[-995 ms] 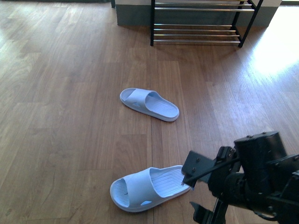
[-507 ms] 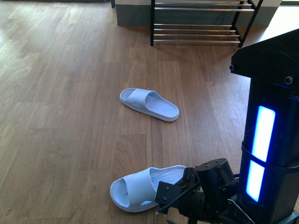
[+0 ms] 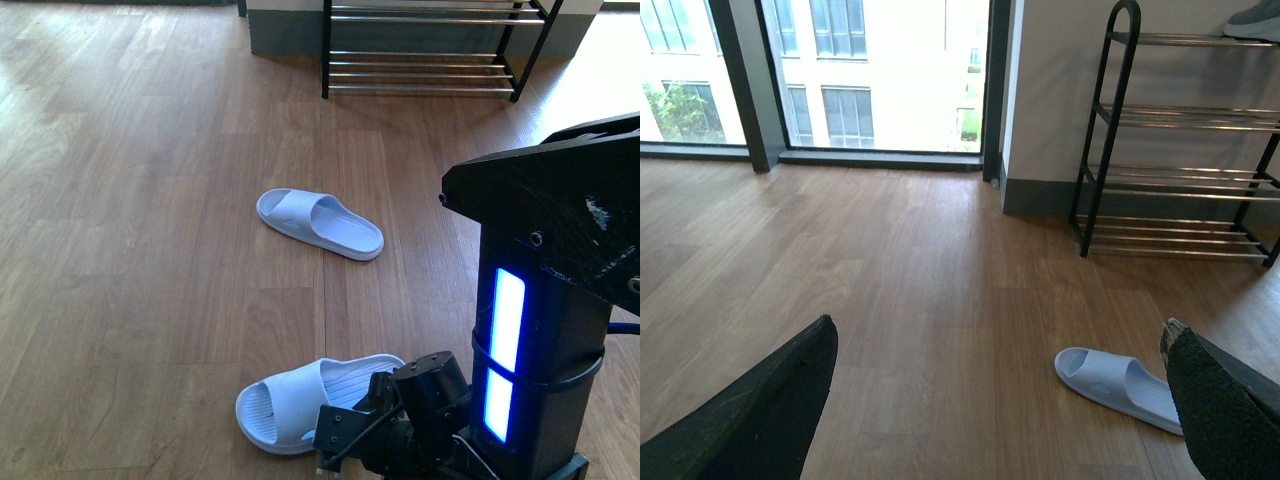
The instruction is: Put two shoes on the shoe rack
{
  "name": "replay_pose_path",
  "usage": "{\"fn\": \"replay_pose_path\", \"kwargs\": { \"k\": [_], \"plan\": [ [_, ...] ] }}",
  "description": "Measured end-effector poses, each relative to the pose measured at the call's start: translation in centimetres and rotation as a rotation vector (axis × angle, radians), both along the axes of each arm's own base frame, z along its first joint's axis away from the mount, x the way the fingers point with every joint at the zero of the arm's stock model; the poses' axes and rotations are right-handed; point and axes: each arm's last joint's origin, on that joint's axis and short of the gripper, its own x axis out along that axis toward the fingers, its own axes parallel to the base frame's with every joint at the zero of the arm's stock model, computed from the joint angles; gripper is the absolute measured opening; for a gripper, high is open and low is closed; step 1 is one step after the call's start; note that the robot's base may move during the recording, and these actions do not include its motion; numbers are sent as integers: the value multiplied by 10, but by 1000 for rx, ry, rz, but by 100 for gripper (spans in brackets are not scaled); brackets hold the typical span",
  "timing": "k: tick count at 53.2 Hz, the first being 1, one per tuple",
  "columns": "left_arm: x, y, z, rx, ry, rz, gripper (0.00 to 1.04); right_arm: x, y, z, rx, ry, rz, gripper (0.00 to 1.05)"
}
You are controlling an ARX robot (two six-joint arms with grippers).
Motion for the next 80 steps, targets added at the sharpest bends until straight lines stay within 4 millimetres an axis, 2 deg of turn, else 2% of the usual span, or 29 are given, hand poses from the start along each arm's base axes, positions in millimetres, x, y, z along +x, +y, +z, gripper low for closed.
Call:
{"fn": "replay_pose_path", "kwargs": {
  "k": [15, 31, 36, 52, 62, 68, 75, 80],
  "plan": [
    [0, 0, 0, 0, 0, 0, 95, 21, 9, -8, 20, -1, -10, 95],
    [0, 0, 0, 0, 0, 0, 95, 30, 9, -9, 30, -9, -22, 56],
    [0, 0, 0, 0, 0, 0, 95, 28, 9, -11, 38, 1, -15, 38],
    [0, 0, 0, 0, 0, 0, 95, 30, 1, -10, 83, -1, -63, 3],
    [0, 0, 0, 0, 0, 0, 95, 28, -11, -5, 94, 2, -155, 1],
    [0, 0, 0, 0, 0, 0, 95, 35, -25, 17, 120, -26, -308, 1],
    [0, 0, 0, 0, 0, 0, 95, 49, -49, 77, 191, -100, -588, 1],
    [0, 0, 0, 0, 0, 0, 95, 49, -63, 104, 214, -131, -717, 1]
  ]
}}
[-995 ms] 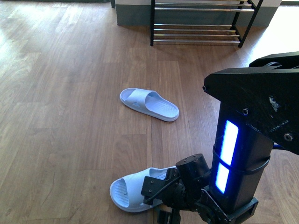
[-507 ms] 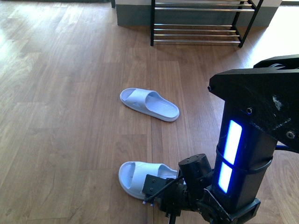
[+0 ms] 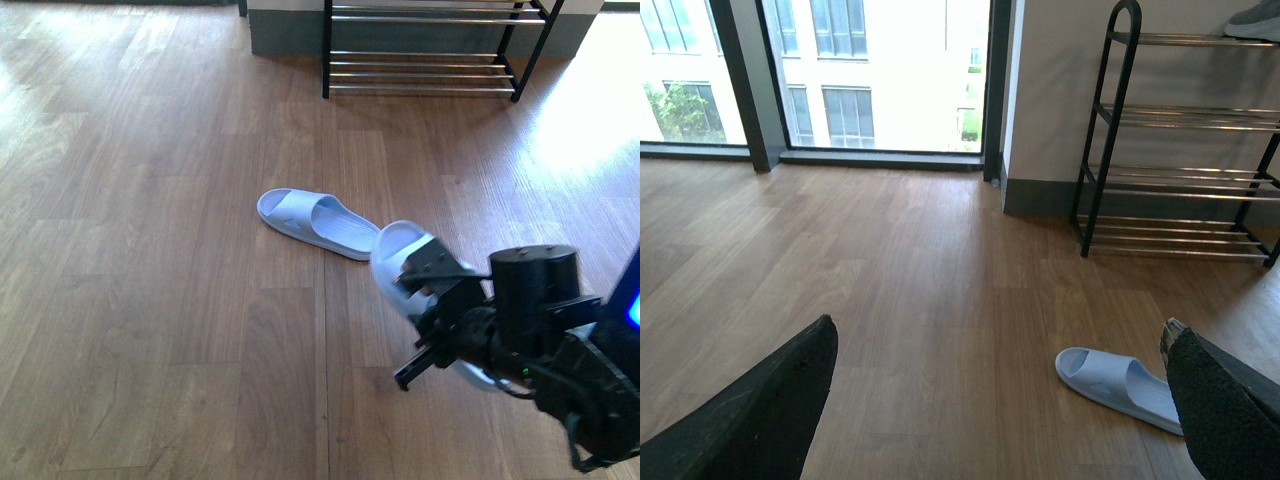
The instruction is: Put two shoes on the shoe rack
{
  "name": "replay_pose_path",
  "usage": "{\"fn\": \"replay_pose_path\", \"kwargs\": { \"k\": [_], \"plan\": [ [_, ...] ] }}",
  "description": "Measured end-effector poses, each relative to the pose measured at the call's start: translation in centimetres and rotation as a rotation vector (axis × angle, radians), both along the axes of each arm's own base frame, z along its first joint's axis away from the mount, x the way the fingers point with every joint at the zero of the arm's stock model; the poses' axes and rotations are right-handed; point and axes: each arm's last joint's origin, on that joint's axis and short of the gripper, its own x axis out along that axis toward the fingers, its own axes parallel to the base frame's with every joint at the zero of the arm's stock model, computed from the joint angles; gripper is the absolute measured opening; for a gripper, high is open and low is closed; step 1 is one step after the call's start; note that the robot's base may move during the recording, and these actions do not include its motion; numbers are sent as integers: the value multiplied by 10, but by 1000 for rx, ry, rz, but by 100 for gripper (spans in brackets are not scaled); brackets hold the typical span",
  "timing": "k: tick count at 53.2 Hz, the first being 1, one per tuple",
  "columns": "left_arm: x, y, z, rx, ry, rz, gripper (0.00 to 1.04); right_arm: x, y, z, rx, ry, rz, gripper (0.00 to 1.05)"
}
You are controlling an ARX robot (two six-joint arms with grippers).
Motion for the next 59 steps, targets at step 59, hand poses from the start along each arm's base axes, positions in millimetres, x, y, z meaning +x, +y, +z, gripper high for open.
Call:
{"fn": "replay_pose_path", "kwargs": {
  "k": [59],
  "plan": [
    [0, 0, 0, 0, 0, 0, 95, -134, -74, 217, 208, -203, -601, 1]
  ]
}}
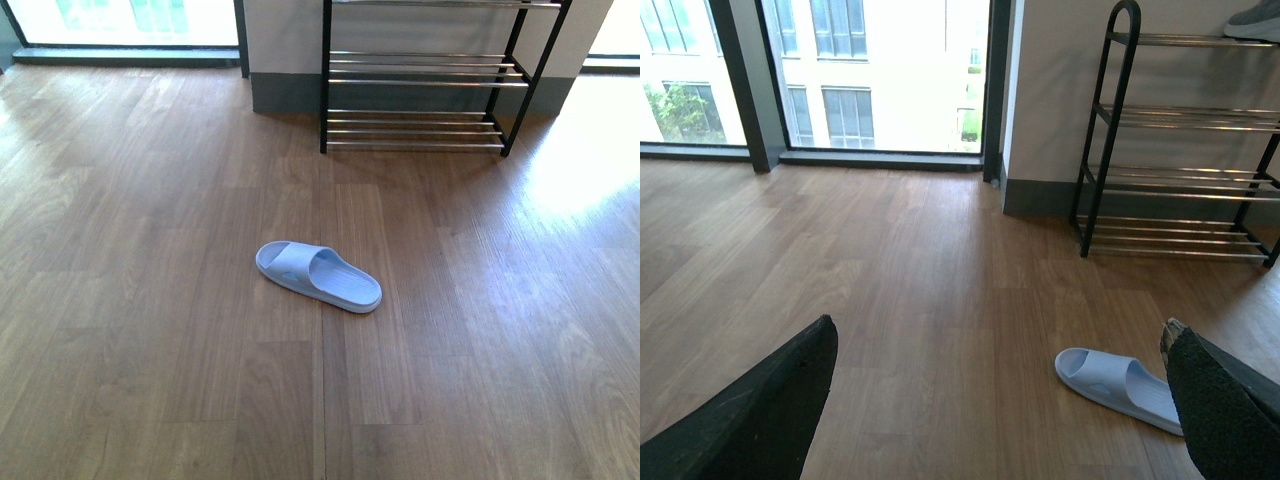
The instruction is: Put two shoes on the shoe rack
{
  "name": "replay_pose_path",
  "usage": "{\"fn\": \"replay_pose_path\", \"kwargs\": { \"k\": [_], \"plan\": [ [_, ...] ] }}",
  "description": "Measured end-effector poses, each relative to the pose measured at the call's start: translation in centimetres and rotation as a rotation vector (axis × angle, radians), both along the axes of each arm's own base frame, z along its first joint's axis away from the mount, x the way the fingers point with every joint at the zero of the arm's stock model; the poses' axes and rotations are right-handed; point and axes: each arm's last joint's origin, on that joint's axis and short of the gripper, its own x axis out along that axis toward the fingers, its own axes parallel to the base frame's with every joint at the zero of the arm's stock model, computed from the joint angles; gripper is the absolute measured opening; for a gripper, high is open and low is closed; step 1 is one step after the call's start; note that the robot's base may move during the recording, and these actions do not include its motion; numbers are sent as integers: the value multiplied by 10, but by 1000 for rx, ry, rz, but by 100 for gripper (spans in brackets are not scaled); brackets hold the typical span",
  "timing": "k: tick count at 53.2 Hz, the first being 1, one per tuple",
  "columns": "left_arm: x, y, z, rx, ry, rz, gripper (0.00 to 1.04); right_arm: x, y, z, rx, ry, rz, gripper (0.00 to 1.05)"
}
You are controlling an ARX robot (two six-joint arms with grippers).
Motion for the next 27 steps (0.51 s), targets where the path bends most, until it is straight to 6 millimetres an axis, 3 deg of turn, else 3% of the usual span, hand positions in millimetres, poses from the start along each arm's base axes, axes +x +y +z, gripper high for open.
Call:
{"fn": "replay_pose_path", "kwargs": {
  "k": [27],
  "plan": [
    [0, 0, 0, 0, 0, 1, 95, 0, 0, 0, 5, 0, 1, 1]
  ]
}}
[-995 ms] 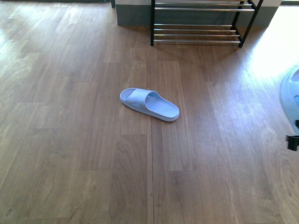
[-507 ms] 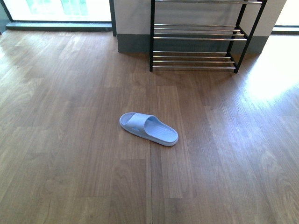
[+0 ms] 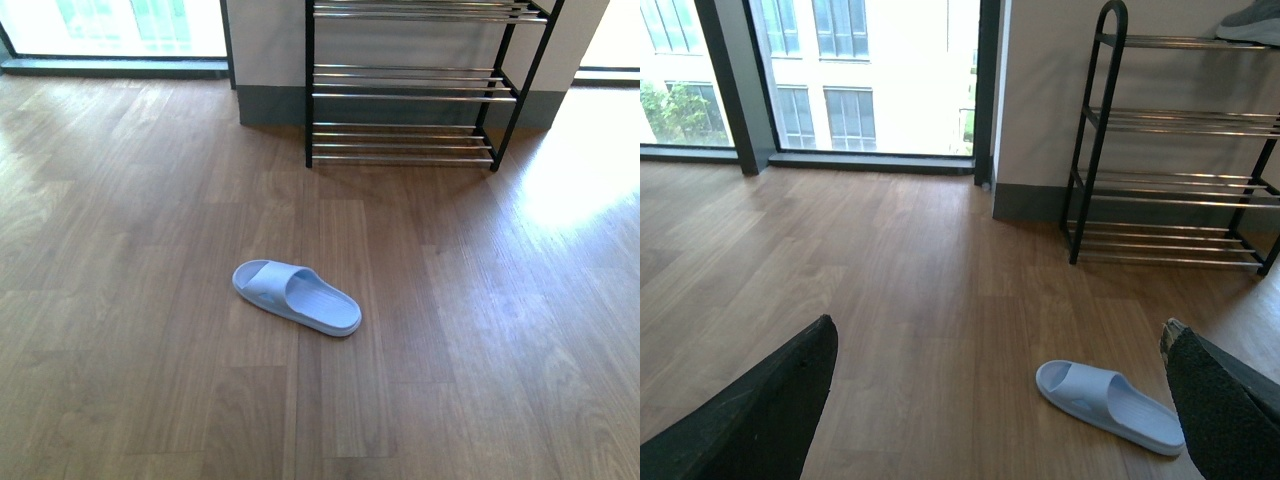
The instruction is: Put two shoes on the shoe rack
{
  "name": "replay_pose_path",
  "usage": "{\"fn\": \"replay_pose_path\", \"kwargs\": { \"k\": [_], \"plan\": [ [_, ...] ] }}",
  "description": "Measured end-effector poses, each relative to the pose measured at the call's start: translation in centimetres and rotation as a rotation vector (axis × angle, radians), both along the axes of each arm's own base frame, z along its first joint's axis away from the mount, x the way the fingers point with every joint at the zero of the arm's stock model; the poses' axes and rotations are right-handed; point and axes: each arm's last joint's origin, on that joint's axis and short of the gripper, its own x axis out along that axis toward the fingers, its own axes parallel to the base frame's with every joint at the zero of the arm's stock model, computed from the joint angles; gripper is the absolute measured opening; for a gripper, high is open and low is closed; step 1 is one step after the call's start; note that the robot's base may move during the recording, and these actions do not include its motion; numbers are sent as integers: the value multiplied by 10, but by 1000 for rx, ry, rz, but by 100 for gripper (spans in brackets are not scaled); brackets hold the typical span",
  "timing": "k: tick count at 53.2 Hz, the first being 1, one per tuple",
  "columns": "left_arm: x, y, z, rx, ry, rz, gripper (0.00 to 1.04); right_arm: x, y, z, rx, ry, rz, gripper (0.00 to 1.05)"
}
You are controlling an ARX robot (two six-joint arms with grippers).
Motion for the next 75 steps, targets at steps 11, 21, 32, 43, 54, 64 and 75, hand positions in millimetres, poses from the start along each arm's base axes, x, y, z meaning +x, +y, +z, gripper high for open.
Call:
{"fn": "replay_pose_path", "kwargs": {
  "k": [11, 21, 32, 43, 54, 64, 75],
  "plan": [
    [0, 0, 0, 0, 0, -1, 95, 0, -1, 0, -2, 1, -7, 1],
    [0, 0, 0, 0, 0, -1, 95, 0, -1, 0, -2, 0, -7, 1],
    [0, 0, 0, 0, 0, -1, 95, 0, -1, 0, -2, 0, -7, 1],
    [0, 0, 0, 0, 0, -1, 95, 0, -1, 0, -2, 0, -7, 1],
    [0, 0, 0, 0, 0, -1, 95, 0, -1, 0, -2, 0, -6, 1],
    [0, 0, 0, 0, 0, -1, 95, 0, -1, 0, -2, 0, -6, 1],
    [0, 0, 0, 0, 0, -1, 95, 0, -1, 0, -1, 0, -6, 1]
  ]
}}
